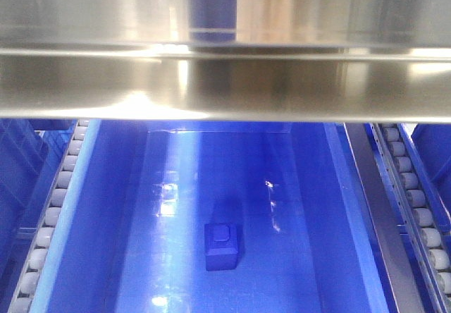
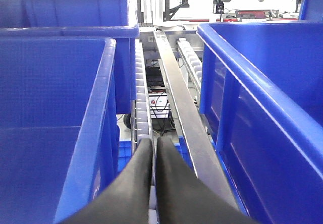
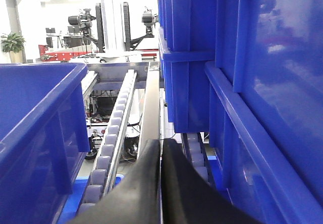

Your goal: Pour parts from conveyor to right shelf

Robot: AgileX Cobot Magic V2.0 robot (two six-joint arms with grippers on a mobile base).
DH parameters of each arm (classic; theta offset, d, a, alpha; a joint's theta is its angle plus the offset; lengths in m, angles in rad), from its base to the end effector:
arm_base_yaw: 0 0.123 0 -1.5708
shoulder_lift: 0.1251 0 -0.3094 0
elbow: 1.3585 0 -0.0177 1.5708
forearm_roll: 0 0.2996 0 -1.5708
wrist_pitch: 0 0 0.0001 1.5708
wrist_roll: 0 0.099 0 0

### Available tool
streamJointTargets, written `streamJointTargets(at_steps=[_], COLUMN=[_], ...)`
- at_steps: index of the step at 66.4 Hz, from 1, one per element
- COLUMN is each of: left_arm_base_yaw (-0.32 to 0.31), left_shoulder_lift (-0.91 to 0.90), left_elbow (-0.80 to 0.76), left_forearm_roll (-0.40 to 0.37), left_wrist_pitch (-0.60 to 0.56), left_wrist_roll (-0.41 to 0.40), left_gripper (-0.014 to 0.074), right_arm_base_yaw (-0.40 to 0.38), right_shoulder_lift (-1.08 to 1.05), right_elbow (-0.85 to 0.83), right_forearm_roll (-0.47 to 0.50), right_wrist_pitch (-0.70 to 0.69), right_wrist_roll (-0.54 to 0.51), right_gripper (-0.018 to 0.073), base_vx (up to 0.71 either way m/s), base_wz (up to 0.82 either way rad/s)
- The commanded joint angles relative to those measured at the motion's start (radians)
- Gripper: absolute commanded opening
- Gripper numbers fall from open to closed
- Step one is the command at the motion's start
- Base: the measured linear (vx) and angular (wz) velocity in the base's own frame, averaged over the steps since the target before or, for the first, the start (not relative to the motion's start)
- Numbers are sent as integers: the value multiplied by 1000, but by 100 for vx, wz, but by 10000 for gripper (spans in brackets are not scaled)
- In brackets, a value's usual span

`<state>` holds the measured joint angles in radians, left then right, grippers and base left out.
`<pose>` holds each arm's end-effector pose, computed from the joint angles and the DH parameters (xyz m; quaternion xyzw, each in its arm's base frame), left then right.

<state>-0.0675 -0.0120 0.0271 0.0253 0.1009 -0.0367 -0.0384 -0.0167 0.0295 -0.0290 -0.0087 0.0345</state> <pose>0.0889 -0.0058 0.1942 0.0192 0.7169 -0.0266 0.6964 0.0885 -0.0034 0.2045 0.0148 0.6770 -0.0120 0.7358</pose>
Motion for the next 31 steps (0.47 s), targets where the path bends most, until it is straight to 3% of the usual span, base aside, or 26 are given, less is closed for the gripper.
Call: streamJointTargets(at_steps=[1,31], left_arm_base_yaw=[-5,-5], left_shoulder_lift=[-12,-12], left_elbow=[-19,-19], left_forearm_roll=[-6,-6], left_wrist_pitch=[-79,-79], left_wrist_roll=[-8,-8], left_gripper=[-6,-6], right_arm_base_yaw=[-1,-1], right_shoulder_lift=[-8,-8], right_elbow=[8,8], right_forearm_roll=[-3,-3], right_wrist_pitch=[-78,-78], right_wrist_roll=[0,0], right_gripper=[-9,-9], base_vx=[0,0], base_wz=[0,0])
